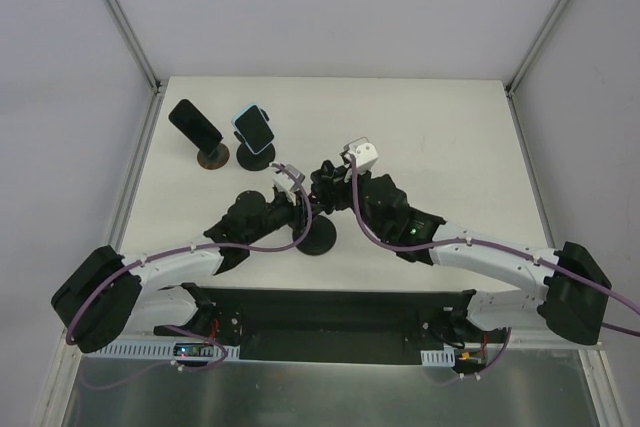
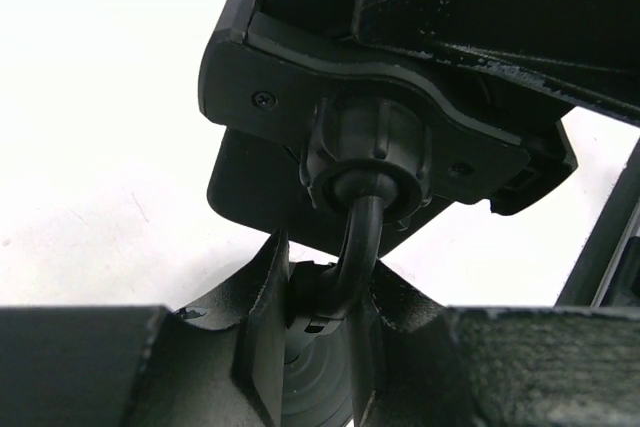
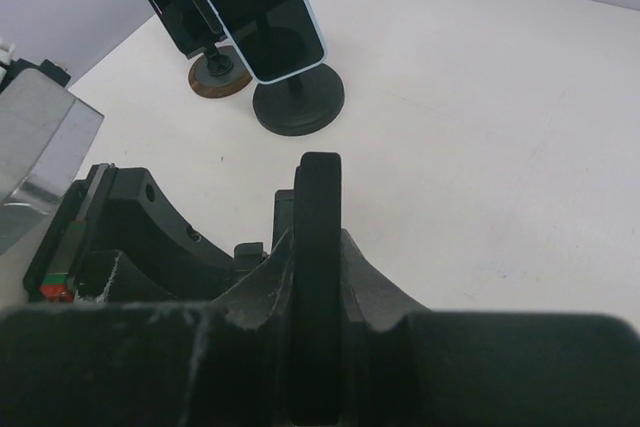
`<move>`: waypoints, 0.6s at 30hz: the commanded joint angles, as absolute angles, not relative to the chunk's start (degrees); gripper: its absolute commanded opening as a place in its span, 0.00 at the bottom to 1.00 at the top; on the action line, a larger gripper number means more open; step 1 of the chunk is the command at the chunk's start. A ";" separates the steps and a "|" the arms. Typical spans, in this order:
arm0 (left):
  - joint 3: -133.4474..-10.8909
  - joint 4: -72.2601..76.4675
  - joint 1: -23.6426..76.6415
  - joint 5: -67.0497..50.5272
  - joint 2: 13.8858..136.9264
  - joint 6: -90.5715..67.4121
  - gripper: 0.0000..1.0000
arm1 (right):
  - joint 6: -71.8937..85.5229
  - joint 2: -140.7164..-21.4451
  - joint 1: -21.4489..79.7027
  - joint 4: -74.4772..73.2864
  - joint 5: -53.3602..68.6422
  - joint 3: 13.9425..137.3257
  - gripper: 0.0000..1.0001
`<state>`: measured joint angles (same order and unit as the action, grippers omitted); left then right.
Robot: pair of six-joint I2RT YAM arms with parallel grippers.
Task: Remove the phone from the phone stand
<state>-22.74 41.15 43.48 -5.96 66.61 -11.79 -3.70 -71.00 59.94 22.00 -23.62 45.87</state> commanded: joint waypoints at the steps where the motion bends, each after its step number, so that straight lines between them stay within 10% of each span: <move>1: -20.31 41.49 38.86 0.88 65.66 -18.54 0.00 | -6.06 -66.98 61.79 14.96 -21.63 45.97 0.01; 18: -12.66 41.05 33.66 -4.14 55.12 -18.37 0.00 | -5.01 -62.22 62.31 7.82 -28.37 45.52 0.01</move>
<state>-14.92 44.34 37.04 -19.25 58.37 -16.91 -1.80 -66.39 62.54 17.37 -20.60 44.34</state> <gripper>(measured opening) 0.233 0.157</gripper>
